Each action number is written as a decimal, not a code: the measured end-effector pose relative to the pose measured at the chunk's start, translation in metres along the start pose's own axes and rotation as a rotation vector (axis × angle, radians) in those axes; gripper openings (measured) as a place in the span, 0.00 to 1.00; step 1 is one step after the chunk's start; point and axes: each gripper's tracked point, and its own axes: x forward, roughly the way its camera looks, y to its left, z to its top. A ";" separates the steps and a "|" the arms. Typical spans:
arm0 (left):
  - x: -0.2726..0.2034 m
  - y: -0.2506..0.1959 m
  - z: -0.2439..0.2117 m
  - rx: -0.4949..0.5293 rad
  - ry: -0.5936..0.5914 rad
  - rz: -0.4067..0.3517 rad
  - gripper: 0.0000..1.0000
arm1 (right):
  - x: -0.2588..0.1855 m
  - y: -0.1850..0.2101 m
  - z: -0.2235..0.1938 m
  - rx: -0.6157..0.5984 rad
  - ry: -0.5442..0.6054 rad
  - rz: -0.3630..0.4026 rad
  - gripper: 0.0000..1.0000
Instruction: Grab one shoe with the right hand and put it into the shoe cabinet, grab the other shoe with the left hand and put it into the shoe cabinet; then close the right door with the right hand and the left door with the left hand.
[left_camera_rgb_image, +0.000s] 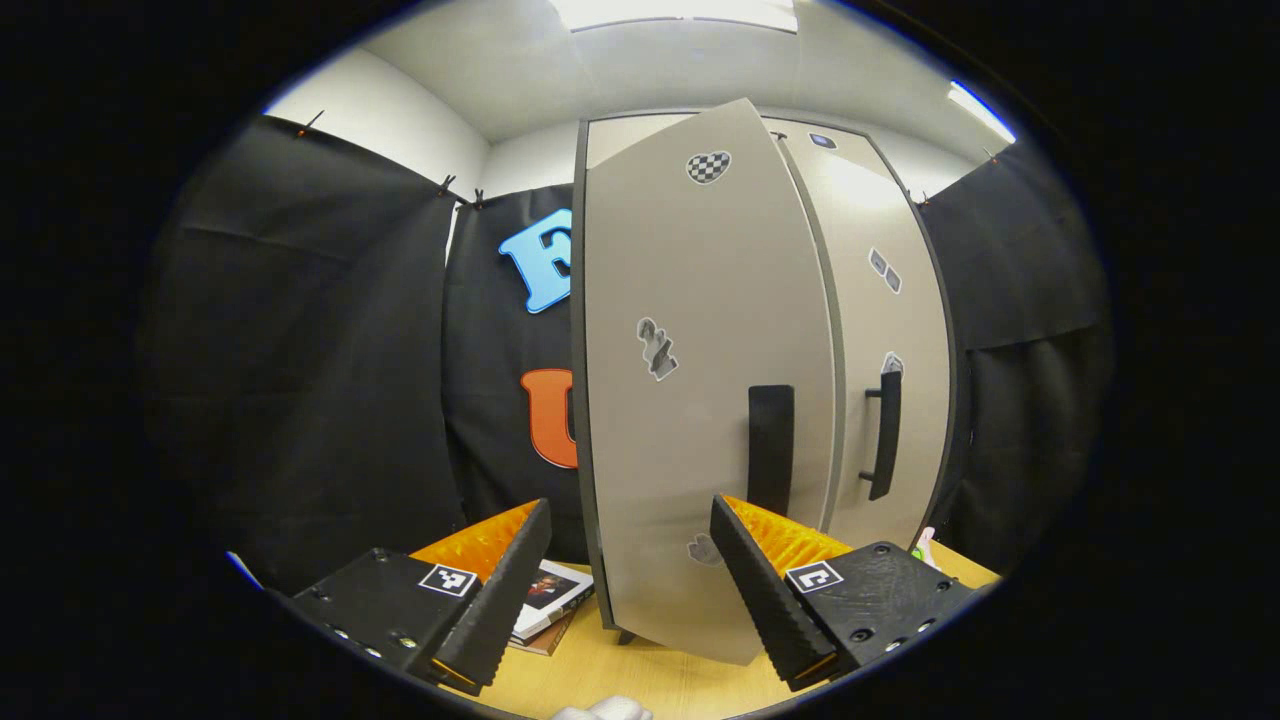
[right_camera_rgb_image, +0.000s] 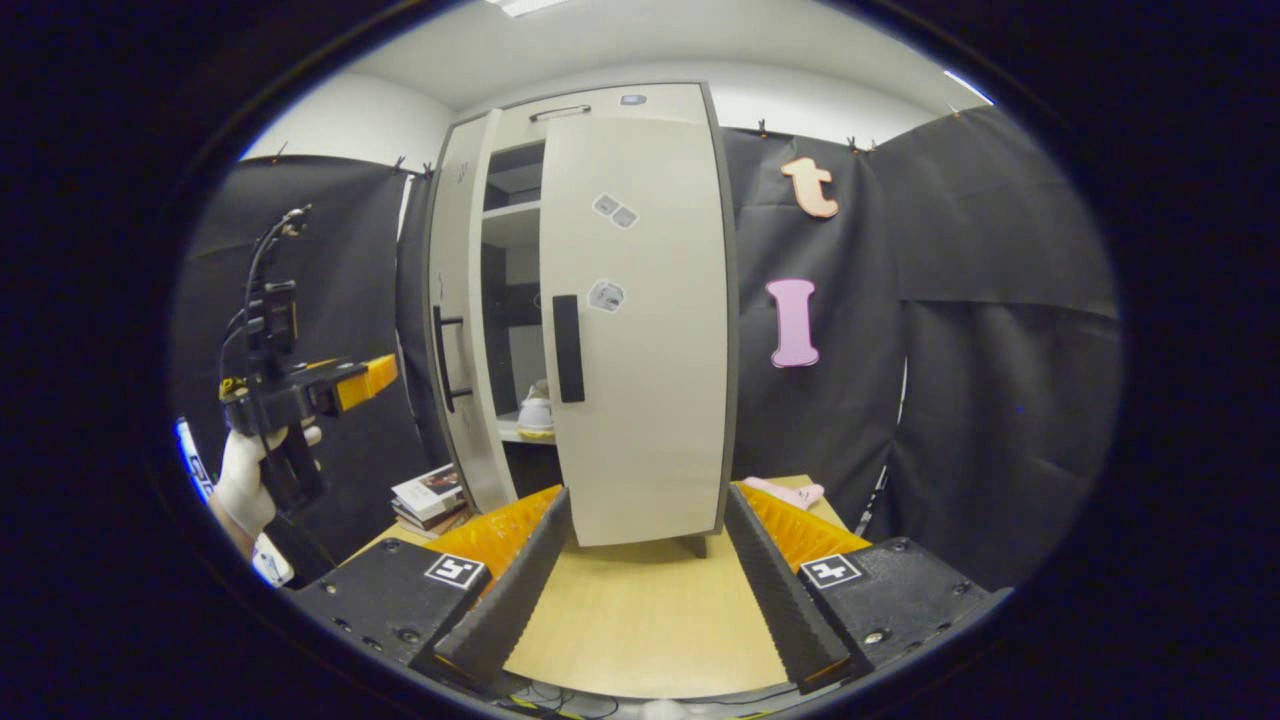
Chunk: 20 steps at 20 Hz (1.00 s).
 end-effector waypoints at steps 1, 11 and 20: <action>-0.008 -0.005 -0.001 -0.004 0.008 -0.010 0.96 | 0.001 0.002 0.003 0.000 -0.009 0.003 1.00; -0.086 -0.022 0.001 -0.011 0.035 -0.065 0.96 | -0.007 0.017 0.016 0.007 -0.060 0.016 1.00; -0.118 -0.021 -0.013 0.009 0.062 -0.073 0.96 | -0.020 0.025 0.020 -0.011 -0.077 0.008 0.99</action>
